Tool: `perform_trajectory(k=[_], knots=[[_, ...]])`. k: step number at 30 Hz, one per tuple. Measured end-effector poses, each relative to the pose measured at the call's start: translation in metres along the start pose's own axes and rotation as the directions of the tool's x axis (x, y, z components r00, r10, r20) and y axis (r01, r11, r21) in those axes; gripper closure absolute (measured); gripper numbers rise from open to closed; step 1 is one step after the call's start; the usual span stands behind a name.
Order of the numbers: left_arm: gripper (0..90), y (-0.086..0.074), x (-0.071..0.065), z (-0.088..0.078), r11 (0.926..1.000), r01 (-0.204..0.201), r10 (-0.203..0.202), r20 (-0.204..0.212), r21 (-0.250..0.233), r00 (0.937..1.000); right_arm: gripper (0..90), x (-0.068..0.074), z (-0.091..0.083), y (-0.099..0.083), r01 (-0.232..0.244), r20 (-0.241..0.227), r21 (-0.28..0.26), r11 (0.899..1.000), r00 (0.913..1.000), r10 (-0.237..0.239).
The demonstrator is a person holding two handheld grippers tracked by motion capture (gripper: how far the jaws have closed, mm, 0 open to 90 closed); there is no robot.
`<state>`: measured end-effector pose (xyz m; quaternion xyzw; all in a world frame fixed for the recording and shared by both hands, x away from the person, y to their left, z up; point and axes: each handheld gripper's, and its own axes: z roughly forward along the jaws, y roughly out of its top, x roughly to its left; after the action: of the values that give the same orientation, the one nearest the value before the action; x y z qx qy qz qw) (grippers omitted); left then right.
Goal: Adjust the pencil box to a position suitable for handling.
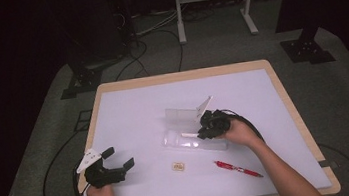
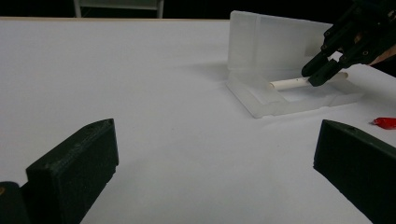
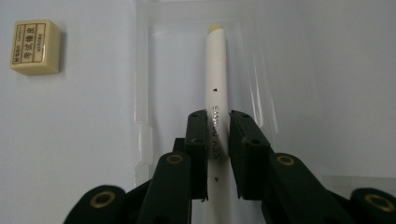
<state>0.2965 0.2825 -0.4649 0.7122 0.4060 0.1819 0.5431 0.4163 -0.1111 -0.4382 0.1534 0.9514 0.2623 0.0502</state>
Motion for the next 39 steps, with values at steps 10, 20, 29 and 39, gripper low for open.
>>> perform_trajectory(k=[10,20,29,39], knots=[[0.0,0.000,0.000,0.000,1.0000,0.001,-0.001,0.001,0.000,1.0000,71.8,0.000,-0.006,-0.001,-0.006,-0.009,-0.019,1.000,0.9999,0.006],[0.0,0.000,0.000,0.000,1.0000,0.000,0.000,0.000,0.001,1.0000,63.0,0.006,-0.020,-0.006,-0.028,-0.033,-0.049,0.998,0.9991,0.026],[0.0,0.000,0.000,0.000,1.0000,0.004,-0.004,0.000,-0.001,1.0000,58.6,0.012,-0.036,-0.021,-0.058,-0.038,-0.071,0.996,0.9978,0.055],[0.0,0.000,0.000,0.001,1.0000,0.001,-0.001,-0.003,0.001,1.0000,52.5,0.016,-0.044,-0.033,-0.071,-0.035,-0.086,0.994,0.9970,0.068]])
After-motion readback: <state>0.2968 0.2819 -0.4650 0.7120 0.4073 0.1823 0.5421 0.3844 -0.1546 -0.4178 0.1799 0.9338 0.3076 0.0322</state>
